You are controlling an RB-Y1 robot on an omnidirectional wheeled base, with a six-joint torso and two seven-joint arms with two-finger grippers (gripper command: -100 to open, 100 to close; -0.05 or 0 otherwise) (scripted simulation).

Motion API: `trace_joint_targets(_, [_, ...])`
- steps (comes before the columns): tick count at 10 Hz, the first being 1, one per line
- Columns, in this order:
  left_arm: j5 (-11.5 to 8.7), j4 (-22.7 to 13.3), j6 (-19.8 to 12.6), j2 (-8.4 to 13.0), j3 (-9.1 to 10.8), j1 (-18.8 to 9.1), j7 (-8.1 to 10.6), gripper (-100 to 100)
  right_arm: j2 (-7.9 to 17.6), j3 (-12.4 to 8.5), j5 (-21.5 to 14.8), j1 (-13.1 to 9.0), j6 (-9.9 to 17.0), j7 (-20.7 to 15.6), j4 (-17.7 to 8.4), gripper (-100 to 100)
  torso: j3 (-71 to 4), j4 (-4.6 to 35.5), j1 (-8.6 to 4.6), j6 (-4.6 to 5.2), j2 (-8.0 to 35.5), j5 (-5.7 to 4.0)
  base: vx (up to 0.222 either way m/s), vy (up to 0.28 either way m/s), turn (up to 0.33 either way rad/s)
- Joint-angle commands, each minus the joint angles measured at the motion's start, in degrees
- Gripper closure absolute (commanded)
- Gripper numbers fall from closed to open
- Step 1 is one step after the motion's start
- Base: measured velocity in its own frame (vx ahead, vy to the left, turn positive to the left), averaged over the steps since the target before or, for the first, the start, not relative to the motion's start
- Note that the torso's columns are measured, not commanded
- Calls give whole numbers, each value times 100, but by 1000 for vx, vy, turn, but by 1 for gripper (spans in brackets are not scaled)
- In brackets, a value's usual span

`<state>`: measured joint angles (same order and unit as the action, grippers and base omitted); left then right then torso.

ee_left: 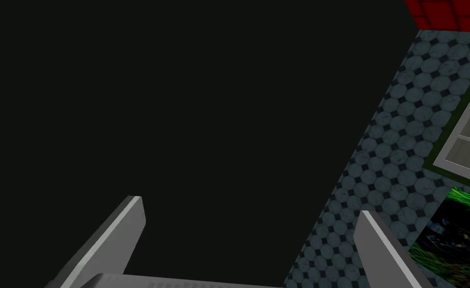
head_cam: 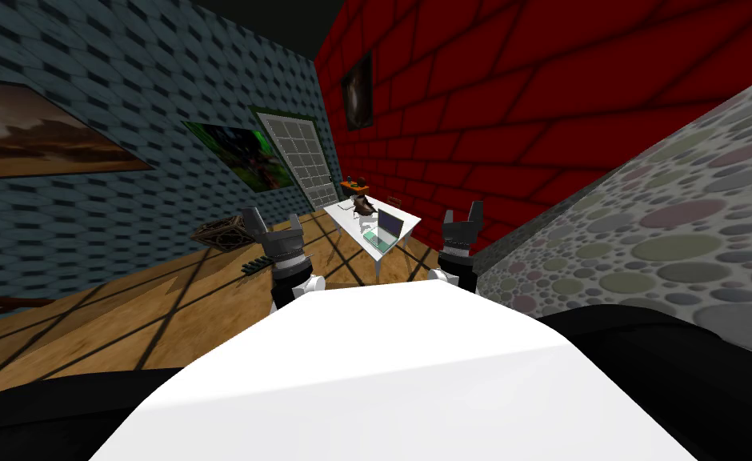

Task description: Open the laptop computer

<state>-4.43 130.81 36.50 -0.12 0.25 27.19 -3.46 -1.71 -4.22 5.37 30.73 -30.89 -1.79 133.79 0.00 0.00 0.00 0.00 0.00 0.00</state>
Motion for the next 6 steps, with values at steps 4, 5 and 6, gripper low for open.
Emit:
trace_joint_targets(4, [0, 1, 0, 0, 0, 0, 0, 0, 0, 0, 0, 0, 0, 0, 1, 0, -2850, 1424, 0, 0, 1422, 0, 0, 0, 0])
trace_joint_targets(5, [0, 1, 0, 0, 0, 0, 0, 0, 0, 0, 0, 0, 0, 0, 1, 0, -3692, 1846, 0, 0, 1845, 0, 0, 0, 0])
trace_joint_targets(6, [0, 1, 0, 0, 0, 0, 0, 0, 0, 0, 0, 0, 0, 0, 1, 0, -4536, 2268, 0, 0, 2269, 0, 0, 0, 0])
